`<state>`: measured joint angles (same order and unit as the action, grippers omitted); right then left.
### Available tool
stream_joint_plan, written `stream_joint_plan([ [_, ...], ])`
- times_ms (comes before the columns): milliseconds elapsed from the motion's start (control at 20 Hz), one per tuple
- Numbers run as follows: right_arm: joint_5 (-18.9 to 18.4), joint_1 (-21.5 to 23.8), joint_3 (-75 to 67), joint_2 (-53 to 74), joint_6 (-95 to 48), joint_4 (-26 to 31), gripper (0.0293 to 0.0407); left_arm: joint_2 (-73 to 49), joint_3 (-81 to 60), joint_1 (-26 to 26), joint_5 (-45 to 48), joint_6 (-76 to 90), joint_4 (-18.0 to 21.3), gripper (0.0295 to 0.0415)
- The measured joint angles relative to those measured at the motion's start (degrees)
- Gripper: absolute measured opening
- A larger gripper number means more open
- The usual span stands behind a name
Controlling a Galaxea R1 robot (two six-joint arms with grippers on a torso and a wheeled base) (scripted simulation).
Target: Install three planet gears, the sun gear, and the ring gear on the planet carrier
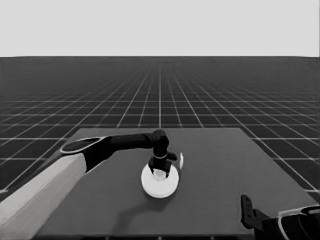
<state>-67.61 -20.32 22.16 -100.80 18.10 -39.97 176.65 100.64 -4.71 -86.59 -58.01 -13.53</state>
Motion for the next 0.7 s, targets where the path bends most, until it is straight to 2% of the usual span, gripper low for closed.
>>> stream_joint_plan([
  [700,0.0,0.0,0.0,0.0,0.0,0.0,0.0385,0.0,0.0,0.0,0.0,7.0,0.0,0.0349],
])
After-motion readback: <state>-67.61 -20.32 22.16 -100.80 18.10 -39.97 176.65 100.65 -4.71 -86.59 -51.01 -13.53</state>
